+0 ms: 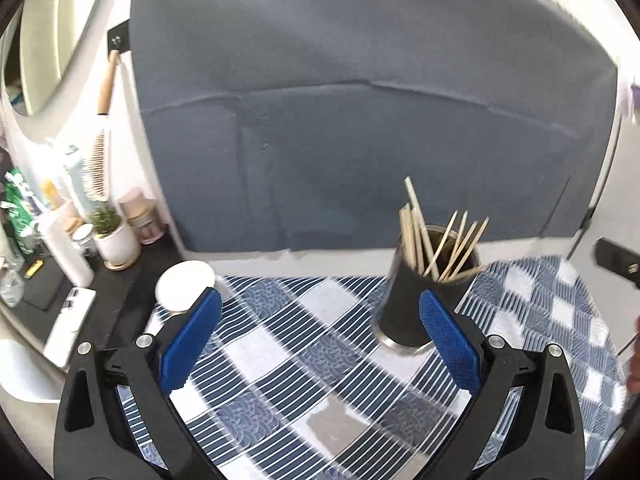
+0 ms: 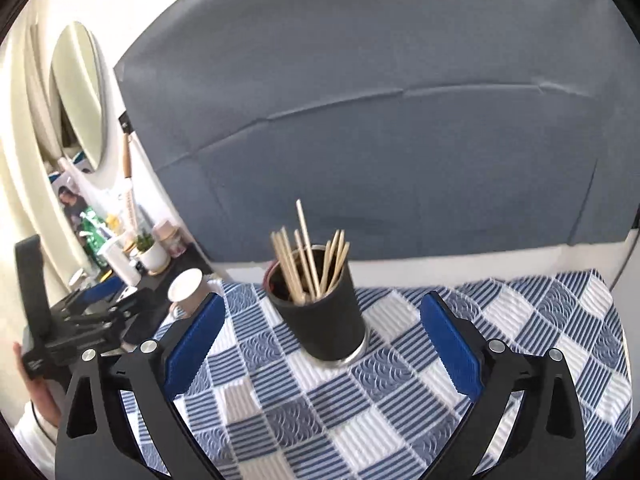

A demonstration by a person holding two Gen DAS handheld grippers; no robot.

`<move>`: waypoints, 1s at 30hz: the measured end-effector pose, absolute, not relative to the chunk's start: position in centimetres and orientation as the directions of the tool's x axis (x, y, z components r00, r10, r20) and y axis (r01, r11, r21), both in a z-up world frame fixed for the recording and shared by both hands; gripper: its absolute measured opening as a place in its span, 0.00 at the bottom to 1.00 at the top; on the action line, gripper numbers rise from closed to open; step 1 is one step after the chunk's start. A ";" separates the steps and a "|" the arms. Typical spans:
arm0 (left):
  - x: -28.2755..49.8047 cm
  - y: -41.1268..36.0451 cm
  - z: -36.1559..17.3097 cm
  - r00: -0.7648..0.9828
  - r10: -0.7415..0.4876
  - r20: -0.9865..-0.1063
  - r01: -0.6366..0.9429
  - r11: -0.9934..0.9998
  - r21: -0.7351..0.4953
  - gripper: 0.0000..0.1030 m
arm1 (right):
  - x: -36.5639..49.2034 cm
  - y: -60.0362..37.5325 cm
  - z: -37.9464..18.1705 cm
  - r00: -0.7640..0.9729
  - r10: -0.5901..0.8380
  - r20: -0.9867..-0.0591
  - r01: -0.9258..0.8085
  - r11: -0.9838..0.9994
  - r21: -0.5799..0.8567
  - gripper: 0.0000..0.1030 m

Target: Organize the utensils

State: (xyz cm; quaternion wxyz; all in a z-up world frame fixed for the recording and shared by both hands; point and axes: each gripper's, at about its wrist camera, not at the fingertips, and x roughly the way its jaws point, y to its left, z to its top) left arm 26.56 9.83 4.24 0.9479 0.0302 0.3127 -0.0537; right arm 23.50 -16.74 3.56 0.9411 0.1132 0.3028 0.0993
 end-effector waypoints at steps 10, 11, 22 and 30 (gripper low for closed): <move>21.3 10.1 2.7 0.718 -0.188 -0.670 0.188 0.979 -0.074 0.94 | 15.9 -16.3 2.2 0.794 0.136 -0.592 -0.027 0.981 0.190 0.92; 20.8 10.1 2.6 0.711 -0.199 -0.675 0.190 0.978 -0.088 0.94 | 15.5 -16.3 1.7 0.782 0.129 -0.610 -0.022 0.983 0.180 0.92; 17.3 9.6 2.5 0.663 -0.167 -0.730 0.111 0.986 -0.125 0.94 | 13.1 -17.3 -0.8 0.702 0.176 -0.690 -0.087 0.983 0.163 0.92; 15.1 5.7 2.8 0.674 -0.151 -0.723 0.072 0.988 -0.139 0.94 | 11.9 -19.2 0.7 0.701 0.252 -0.668 -0.192 0.968 0.164 0.92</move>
